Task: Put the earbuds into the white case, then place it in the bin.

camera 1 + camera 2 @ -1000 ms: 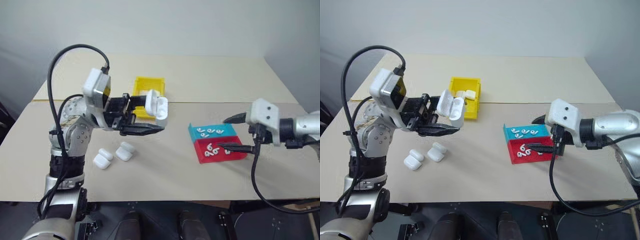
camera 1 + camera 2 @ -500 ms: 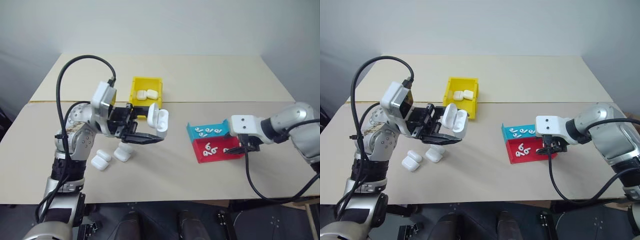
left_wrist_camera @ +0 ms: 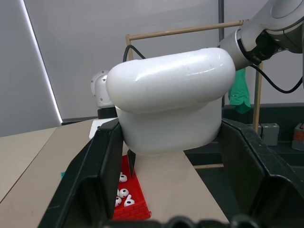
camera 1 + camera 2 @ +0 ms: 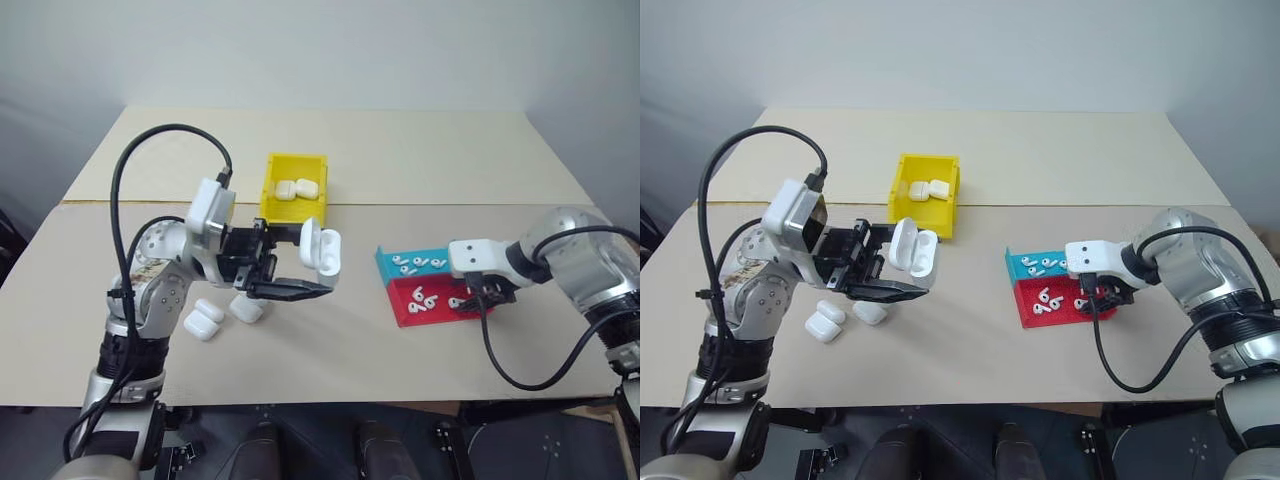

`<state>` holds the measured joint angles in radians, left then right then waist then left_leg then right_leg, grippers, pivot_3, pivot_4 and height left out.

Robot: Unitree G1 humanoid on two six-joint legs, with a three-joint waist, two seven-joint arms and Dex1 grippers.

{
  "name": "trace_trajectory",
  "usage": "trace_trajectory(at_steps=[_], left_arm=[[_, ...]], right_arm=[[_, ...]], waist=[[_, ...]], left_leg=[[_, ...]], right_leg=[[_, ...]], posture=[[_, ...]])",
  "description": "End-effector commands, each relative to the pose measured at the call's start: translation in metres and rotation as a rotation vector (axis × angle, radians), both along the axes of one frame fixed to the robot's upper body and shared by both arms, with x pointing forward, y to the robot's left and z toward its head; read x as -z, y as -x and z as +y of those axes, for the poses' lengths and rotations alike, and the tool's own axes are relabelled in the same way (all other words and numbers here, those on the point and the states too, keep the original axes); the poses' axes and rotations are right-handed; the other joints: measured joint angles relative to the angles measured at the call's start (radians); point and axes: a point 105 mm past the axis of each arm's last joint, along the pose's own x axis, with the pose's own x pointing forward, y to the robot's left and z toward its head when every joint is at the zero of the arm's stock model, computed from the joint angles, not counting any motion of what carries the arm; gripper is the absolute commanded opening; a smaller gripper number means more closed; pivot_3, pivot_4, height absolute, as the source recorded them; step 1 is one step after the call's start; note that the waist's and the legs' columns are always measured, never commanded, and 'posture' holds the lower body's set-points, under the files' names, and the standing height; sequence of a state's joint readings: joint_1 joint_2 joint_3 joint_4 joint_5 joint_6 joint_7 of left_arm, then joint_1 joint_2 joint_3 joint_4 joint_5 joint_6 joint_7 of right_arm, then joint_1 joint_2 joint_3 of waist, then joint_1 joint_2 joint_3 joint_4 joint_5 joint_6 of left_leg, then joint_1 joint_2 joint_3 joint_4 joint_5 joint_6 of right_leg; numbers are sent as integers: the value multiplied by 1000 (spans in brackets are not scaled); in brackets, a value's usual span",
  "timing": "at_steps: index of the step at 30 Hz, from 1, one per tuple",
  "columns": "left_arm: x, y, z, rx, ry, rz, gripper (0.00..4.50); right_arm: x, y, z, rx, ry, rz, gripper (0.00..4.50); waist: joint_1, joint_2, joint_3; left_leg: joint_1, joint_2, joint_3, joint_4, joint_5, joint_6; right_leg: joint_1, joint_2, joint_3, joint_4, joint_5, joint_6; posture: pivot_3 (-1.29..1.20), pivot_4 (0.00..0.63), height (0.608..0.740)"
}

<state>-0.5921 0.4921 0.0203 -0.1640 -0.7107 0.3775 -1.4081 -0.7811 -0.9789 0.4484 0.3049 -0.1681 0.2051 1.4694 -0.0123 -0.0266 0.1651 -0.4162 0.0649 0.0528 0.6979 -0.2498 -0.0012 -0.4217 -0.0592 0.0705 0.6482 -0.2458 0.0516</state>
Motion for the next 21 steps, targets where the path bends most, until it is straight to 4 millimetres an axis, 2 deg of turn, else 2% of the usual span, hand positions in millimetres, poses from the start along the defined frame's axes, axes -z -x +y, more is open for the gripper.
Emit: trace_trajectory(at_steps=[1,13,16,21], left_arm=[[-8,7,-1,10,13,-36,2764],[-7,8,0,-3,11,-28,2764],[-8,8,0,-3,11,-26,2764],[-8,8,2,-4,7,-22,2764]], right_arm=[[-6,-2,-1,-11,8,-19,3051],[3,0,-3,-8,18,-2,3051],[4,0,-3,-8,17,1,2468],[7,2,-2,-12,11,8,786]], waist=[[0,0,0],[0,0,0],[0,0,0],[0,0,0]], left_leg=[[0,0,0,0,0,0],[0,0,0,0,0,0],[0,0,0,0,0,0],[0,0,0,0,0,0]], right_leg=[[0,0,0,0,0,0],[0,0,0,0,0,0],[0,0,0,0,0,0],[1,0,0,0,0,0]], posture=[[0,150,740],[0,150,740],[0,150,740],[0,150,740]])
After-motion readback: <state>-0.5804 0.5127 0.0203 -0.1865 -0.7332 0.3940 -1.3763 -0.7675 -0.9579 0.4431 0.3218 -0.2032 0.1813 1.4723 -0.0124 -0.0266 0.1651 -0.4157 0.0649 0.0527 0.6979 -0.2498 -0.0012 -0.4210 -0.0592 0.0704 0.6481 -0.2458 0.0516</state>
